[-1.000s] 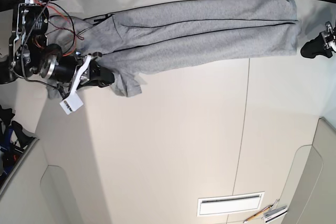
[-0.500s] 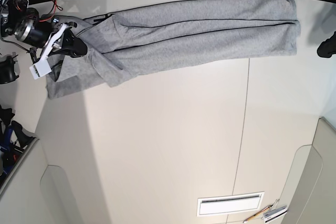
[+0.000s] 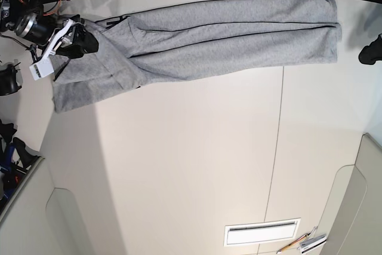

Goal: Fold the T-shirt properly
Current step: 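Grasp the folded strip near the collar with the right gripper, then grasp the hem end of the strip with the left gripper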

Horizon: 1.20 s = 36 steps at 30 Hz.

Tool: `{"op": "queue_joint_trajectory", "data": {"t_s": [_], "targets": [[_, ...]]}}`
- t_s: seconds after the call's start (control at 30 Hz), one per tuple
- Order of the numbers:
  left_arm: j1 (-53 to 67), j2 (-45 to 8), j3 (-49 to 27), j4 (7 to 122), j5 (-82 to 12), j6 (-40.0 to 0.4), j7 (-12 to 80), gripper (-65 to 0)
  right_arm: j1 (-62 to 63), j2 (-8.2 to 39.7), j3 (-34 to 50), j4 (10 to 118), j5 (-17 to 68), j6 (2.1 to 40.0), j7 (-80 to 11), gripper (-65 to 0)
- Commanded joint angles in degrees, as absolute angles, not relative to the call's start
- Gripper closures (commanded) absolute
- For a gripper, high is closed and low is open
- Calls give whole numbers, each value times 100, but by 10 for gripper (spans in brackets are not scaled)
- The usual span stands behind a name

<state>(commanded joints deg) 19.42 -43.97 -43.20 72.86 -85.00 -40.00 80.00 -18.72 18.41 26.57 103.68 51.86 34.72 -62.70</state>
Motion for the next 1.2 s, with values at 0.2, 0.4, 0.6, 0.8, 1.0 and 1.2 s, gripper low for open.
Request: {"op": "queue_joint_trajectory", "data": {"t_s": [0.2,0.4,0.6,0.8,1.0,1.2], "targets": [[2174,-4394,-4320,7284,-8500,-4000,8000,-422,-1605,1739,2724,10372,5315,3472,-6012,-358],[2314,-4364,-4292,7253,-8500,-4000,7905,-477,-1090,1406,2731,10372,5288,3472,-6005,-358],[2434,-4193,-4263,7065,-8455,-4000,7826,-477,-1017,1345,2731,10372,5227,3472,-6001,-358],[2672,-3929,-4163,7054,-8440,-4000,7802,-477,-1015,1347,2731,10372,5231,3472,-5999,-358],[2683,-3826,-3529,7054,-7695,-4000,7111,-477,-1020,1347,2731,10372,5227,3472,-6025,-358],[2685,-3800,-3159,7054,-7841,-4000,7395,-477,-1017,1347,2731,10372,5229,3472,-6020,-358]]}}
